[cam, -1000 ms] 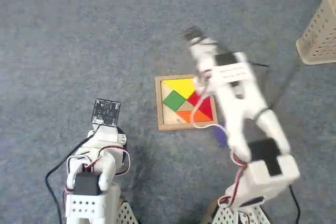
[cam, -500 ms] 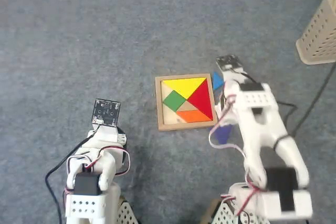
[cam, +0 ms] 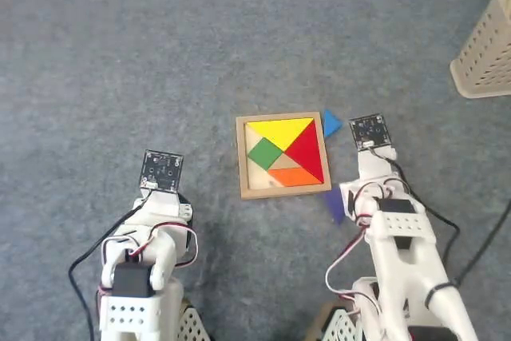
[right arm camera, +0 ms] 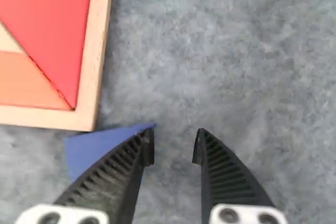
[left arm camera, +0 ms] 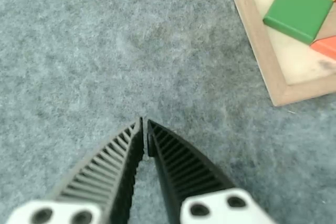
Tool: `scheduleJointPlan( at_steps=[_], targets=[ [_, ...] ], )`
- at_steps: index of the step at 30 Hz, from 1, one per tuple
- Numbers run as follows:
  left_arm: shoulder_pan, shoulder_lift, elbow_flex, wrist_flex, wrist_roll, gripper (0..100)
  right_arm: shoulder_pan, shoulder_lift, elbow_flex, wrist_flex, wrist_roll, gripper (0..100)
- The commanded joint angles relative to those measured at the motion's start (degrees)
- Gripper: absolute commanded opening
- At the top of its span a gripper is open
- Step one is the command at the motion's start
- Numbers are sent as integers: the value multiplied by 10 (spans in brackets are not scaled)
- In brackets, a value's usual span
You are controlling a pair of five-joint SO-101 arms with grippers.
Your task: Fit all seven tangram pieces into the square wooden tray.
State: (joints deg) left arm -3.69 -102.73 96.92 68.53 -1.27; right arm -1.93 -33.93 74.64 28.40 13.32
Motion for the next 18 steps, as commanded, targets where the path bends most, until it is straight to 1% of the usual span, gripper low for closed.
scheduleJointPlan(
  at_steps=[1,18],
  targets=[
    [-3,-2,-3,3,5,11,7,-27,1,-16,14,133],
    [-4,-2,-3,3,5,11,5,-27,4,-16,12,133]
  ],
)
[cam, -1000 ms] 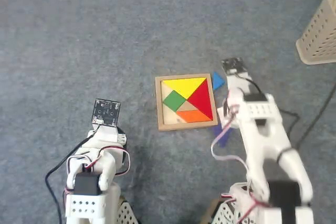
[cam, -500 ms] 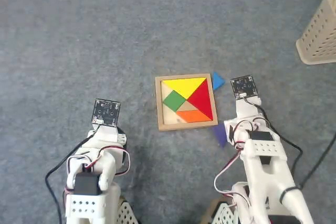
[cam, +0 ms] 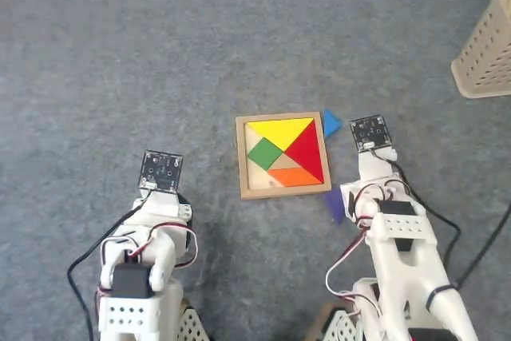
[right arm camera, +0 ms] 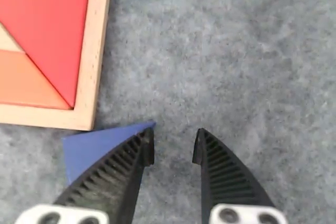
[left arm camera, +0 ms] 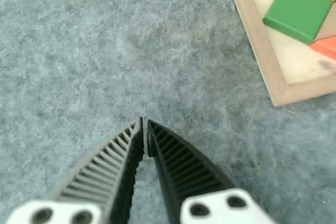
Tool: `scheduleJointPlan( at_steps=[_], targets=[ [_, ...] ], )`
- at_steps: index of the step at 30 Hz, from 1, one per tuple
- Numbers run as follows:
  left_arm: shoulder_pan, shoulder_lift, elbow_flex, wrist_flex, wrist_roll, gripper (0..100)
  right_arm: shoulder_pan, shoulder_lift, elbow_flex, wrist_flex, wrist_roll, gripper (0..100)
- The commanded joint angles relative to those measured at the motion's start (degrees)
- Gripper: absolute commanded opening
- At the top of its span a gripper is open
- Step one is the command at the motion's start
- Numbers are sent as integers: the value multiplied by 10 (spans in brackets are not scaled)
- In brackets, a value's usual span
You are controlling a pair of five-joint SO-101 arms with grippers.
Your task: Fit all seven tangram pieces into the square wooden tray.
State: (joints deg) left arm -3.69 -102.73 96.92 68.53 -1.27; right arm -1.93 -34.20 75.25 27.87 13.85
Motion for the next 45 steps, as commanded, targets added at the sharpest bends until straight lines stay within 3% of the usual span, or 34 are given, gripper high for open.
scheduleJointPlan(
  at_steps=[1,45],
  targets=[
    [-4,-2,-3,3,5,11,5,-24,-3,-11,7,133],
    [-4,-2,-3,3,5,11,8,-29,7,-6,7,134]
  ],
)
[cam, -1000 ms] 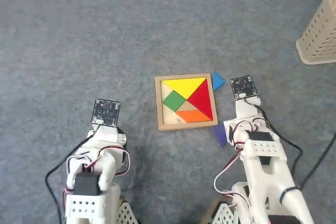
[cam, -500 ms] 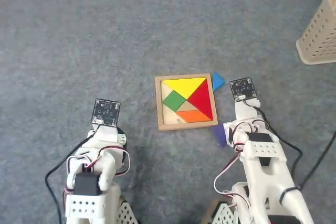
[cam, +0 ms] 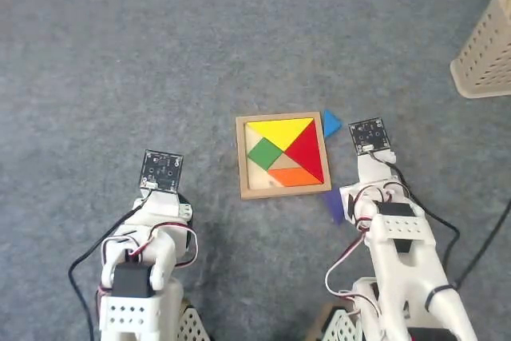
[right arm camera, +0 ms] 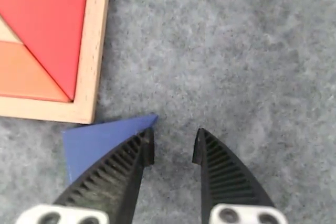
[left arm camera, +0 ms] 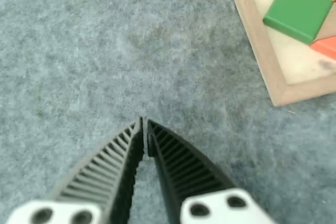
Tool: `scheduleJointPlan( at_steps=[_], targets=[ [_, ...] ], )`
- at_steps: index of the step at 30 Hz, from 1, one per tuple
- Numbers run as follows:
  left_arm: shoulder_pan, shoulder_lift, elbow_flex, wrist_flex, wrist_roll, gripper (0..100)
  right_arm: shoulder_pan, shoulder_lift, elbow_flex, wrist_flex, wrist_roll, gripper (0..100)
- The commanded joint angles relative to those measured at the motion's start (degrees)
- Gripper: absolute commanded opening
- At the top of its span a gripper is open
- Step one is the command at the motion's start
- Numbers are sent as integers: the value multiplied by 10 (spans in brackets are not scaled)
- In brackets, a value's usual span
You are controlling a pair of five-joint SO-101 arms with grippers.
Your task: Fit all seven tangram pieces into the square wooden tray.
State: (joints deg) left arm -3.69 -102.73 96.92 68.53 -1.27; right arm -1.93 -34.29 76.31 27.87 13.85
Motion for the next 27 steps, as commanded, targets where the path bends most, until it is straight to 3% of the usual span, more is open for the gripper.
scheduleJointPlan(
  at_steps=[1,20,27],
  targets=[
    [-4,-2,-3,3,5,11,8,-29,-4,-6,7,134],
    [-4,-2,-3,3,5,11,7,-29,-4,-5,8,136],
    [-4,-2,-3,3,5,11,5,-24,-67,99,24,138]
  ],
)
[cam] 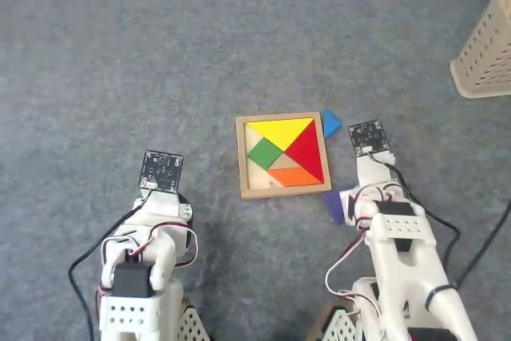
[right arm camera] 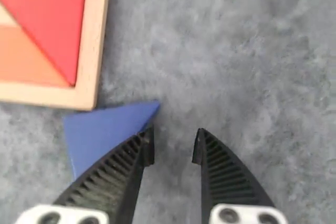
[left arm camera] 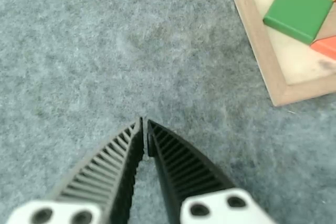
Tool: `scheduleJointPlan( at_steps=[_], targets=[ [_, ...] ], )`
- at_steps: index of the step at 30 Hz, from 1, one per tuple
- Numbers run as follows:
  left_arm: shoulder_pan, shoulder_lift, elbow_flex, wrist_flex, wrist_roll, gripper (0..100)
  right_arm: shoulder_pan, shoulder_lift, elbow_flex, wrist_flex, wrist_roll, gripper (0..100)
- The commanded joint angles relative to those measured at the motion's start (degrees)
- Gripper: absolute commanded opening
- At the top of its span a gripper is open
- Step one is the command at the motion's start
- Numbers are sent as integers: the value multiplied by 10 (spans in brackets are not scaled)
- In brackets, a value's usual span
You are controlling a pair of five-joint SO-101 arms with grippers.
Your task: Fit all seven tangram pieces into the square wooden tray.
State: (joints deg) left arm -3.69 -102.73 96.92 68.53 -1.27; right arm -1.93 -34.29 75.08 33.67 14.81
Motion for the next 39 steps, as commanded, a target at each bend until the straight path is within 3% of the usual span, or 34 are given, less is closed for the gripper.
scheduleJointPlan(
  at_steps=[1,7,12,17,31,35,39],
  targets=[
    [-4,-2,-3,3,5,11,5,-23,-66,52,14,138],
    [-4,-2,-3,3,5,11,1,-23,-159,160,24,138],
    [-4,-2,-3,3,5,11,-97,-23,-206,253,33,139],
    [-4,-2,-3,3,5,11,-153,-22,-207,254,-14,139],
    [-4,-2,-3,3,5,11,-153,130,-198,167,-21,139],
    [-4,-2,-3,3,5,11,-153,145,-199,166,-54,139],
    [-3,-2,-3,3,5,11,-114,144,-199,166,-58,174]
  ],
)
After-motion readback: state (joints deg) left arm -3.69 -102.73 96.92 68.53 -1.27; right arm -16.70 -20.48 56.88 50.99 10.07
